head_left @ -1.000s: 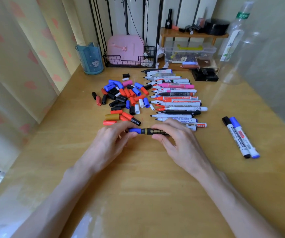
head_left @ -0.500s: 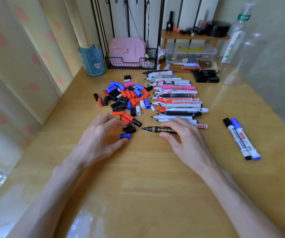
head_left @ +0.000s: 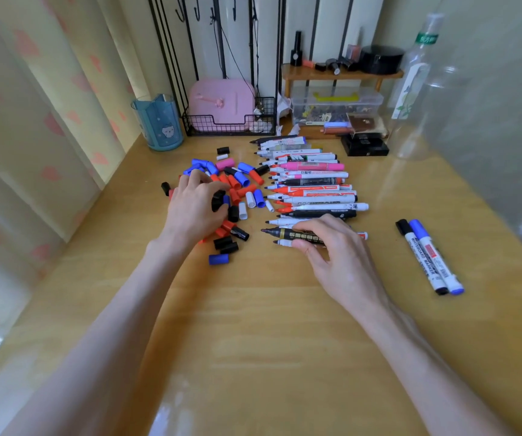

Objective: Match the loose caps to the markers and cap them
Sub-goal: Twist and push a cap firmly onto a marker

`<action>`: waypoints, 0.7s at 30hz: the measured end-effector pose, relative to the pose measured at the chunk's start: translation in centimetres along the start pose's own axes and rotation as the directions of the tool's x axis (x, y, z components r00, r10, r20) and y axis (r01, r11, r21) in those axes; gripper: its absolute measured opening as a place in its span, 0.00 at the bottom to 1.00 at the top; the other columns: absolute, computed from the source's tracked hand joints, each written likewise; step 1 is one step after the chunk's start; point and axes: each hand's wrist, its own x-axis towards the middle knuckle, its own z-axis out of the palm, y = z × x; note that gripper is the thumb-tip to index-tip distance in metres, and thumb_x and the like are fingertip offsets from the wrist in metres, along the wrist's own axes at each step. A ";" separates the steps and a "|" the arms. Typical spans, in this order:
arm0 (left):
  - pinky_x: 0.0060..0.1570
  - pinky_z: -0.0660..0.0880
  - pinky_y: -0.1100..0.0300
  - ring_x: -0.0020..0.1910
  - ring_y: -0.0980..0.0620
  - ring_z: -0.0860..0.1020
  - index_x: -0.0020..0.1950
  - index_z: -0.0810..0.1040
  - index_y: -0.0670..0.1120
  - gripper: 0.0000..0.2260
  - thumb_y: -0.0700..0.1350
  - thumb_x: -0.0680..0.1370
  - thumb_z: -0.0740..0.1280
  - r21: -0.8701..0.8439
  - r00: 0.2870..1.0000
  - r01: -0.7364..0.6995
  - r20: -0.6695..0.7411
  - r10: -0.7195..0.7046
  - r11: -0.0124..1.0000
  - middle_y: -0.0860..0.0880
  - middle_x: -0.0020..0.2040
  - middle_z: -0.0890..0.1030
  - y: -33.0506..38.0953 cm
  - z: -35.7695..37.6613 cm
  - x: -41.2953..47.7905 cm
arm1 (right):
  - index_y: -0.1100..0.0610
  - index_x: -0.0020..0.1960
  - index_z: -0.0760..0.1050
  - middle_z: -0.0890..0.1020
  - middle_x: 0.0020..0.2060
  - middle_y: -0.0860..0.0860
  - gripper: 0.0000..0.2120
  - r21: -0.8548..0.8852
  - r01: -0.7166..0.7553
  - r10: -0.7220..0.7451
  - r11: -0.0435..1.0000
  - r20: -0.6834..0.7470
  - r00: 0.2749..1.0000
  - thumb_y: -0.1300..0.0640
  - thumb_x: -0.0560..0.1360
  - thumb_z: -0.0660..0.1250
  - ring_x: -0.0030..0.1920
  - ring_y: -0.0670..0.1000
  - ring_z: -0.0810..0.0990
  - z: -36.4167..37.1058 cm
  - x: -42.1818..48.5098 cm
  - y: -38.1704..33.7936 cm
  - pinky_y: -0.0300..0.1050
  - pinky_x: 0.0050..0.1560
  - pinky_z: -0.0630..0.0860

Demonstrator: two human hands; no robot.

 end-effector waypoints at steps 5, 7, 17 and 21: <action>0.63 0.70 0.45 0.66 0.37 0.69 0.67 0.82 0.50 0.16 0.50 0.80 0.71 0.065 0.997 0.015 0.078 -0.020 0.998 0.42 0.64 0.76 -0.3 0.6 1.0 | 0.55 0.59 0.82 0.80 0.48 0.47 0.11 0.007 -0.015 0.015 1.000 -0.001 1.000 0.54 0.79 0.73 0.48 0.51 0.80 0.1 0.1 0.2 0.50 0.50 0.78; 0.63 0.70 0.46 0.66 0.37 0.69 0.66 0.81 0.48 0.16 0.51 0.80 0.72 0.040 0.996 0.012 0.090 -0.015 0.999 0.41 0.64 0.76 -0.2 0.5 1.1 | 0.55 0.59 0.82 0.80 0.48 0.47 0.11 0.007 -0.019 0.019 1.000 0.013 1.000 0.53 0.79 0.73 0.49 0.52 0.80 0.2 0.0 0.1 0.51 0.51 0.78; 0.49 0.82 0.49 0.41 0.47 0.85 0.62 0.74 0.46 0.11 0.35 0.82 0.67 -0.705 0.983 0.084 0.175 0.058 0.704 0.47 0.49 0.85 1.0 -3.0 -5.9 | 0.54 0.60 0.82 0.81 0.49 0.48 0.11 -0.020 -0.028 0.029 0.999 0.020 0.999 0.53 0.79 0.73 0.50 0.52 0.80 0.3 -0.2 -0.4 0.51 0.53 0.77; 0.42 0.77 0.49 0.34 0.51 0.78 0.60 0.81 0.49 0.08 0.39 0.85 0.65 -0.688 0.983 -0.005 0.128 0.129 0.726 0.53 0.40 0.79 0.2 -2.6 -8.1 | 0.54 0.60 0.82 0.81 0.49 0.48 0.11 -0.008 0.000 0.000 1.000 0.020 1.000 0.54 0.79 0.73 0.51 0.52 0.80 0.5 -0.4 -0.5 0.52 0.53 0.78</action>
